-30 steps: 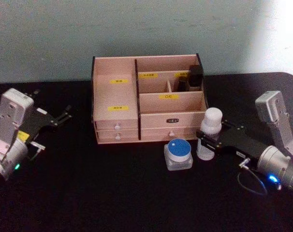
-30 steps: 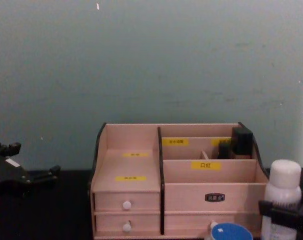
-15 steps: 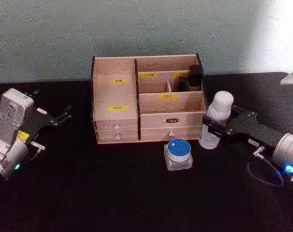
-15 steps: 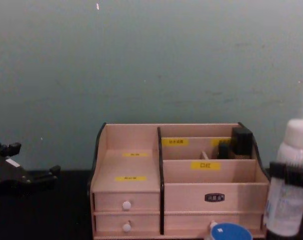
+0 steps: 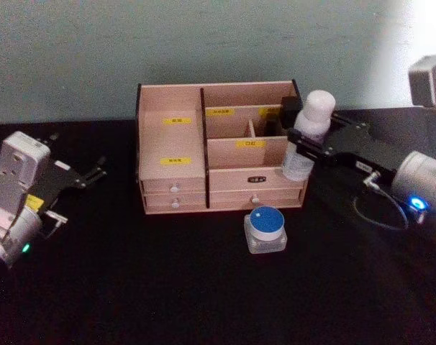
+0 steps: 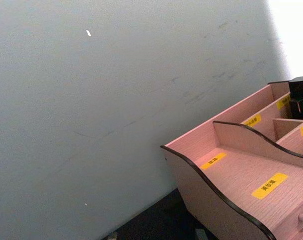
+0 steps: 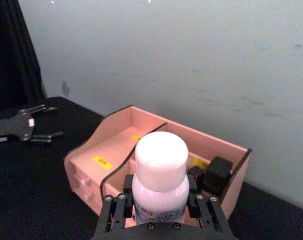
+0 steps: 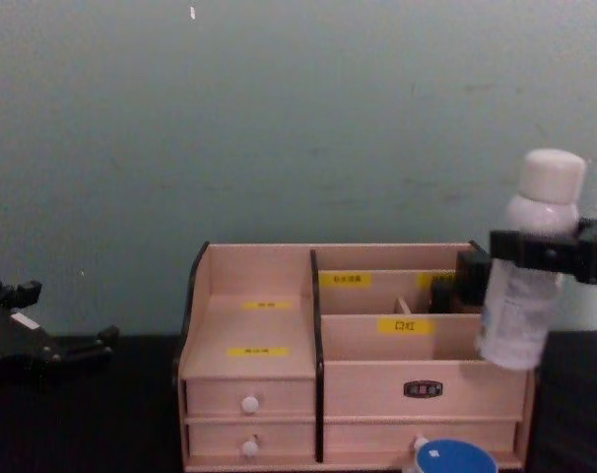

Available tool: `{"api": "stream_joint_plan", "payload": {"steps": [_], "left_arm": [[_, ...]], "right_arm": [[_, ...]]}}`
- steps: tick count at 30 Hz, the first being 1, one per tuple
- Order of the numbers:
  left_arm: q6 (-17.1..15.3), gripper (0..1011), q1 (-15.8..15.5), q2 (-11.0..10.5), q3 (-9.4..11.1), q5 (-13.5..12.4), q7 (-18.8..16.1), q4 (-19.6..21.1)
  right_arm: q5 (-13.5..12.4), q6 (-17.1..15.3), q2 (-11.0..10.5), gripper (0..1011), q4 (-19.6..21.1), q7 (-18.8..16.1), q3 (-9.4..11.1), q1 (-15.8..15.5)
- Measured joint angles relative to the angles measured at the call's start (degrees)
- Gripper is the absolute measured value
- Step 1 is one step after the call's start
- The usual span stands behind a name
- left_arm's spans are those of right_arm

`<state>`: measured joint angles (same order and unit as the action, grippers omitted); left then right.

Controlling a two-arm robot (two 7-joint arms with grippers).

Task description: Pick up the facial cleanser and watermelon frost from the table and place them into the tiered storage box.

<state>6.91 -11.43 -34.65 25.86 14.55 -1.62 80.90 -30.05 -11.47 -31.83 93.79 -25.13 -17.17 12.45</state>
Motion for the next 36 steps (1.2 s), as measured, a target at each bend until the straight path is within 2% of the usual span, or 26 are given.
{"api": "stream_joint_plan", "payload": {"steps": [13, 20, 24, 29, 36], "left_arm": [[0.0, 1001, 0.0, 0.0, 0.0, 0.0, 0.0, 0.0], [0.0, 1001, 0.0, 0.0, 0.0, 0.0, 0.0, 0.0], [0.0, 1001, 0.0, 0.0, 0.0, 0.0, 0.0, 0.0], [0.0, 1001, 0.0, 0.0, 0.0, 0.0, 0.0, 0.0], [0.0, 1001, 0.0, 0.0, 0.0, 0.0, 0.0, 0.0]], "right_arm": [[1.44, -0.86, 4.91, 593, -9.83, -0.54, -5.13, 12.18], [2.39, -0.84, 7.68, 593, -14.88, -0.84, -7.22, 17.09], [2.84, -0.83, 8.81, 593, -17.24, -0.82, -7.93, 18.91], [3.9, -0.63, 10.94, 593, -22.03, -0.97, -9.04, 22.15], [4.67, -0.24, 12.6, 593, -25.57, -1.64, -9.82, 24.1]]}}
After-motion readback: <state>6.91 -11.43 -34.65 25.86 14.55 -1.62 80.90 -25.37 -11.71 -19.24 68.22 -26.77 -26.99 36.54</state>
